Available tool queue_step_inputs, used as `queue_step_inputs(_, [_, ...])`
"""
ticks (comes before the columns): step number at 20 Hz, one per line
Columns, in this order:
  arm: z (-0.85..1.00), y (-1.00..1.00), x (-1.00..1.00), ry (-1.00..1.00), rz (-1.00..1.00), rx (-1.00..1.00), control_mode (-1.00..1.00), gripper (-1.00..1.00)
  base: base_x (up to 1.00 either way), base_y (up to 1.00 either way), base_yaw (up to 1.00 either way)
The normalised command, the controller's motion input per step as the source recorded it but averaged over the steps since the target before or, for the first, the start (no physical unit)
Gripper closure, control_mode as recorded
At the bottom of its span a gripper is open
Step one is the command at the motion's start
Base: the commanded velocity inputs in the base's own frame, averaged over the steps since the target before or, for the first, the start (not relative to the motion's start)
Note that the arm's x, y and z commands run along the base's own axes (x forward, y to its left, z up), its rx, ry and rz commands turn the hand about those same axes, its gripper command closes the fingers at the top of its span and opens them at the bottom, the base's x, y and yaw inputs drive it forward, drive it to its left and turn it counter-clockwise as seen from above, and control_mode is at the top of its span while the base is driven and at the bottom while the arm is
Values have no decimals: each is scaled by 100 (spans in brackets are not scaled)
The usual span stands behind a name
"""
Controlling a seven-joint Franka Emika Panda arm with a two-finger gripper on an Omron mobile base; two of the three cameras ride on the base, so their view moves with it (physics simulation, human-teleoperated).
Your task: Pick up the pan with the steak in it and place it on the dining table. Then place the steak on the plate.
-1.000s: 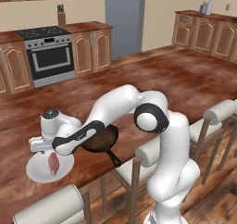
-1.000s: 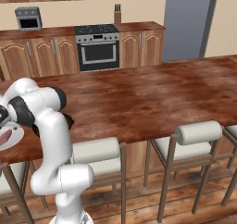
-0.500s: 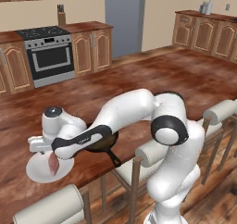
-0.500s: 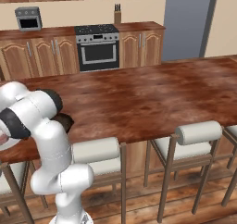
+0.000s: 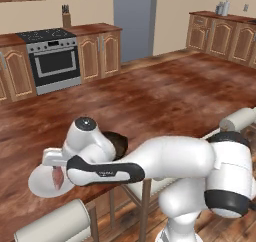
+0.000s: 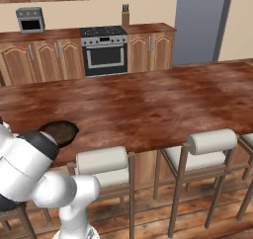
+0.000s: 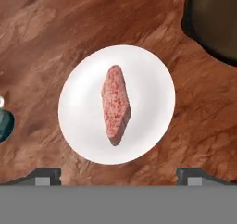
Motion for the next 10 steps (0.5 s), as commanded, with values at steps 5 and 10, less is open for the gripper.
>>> queue_step_inputs(5, [50, -78, -26, -3, 0, 36, -100, -100, 0, 0, 0])
queue_step_inputs(10, [13, -47, -18, -3, -1, 24, -100, -100, 0, 0, 0])
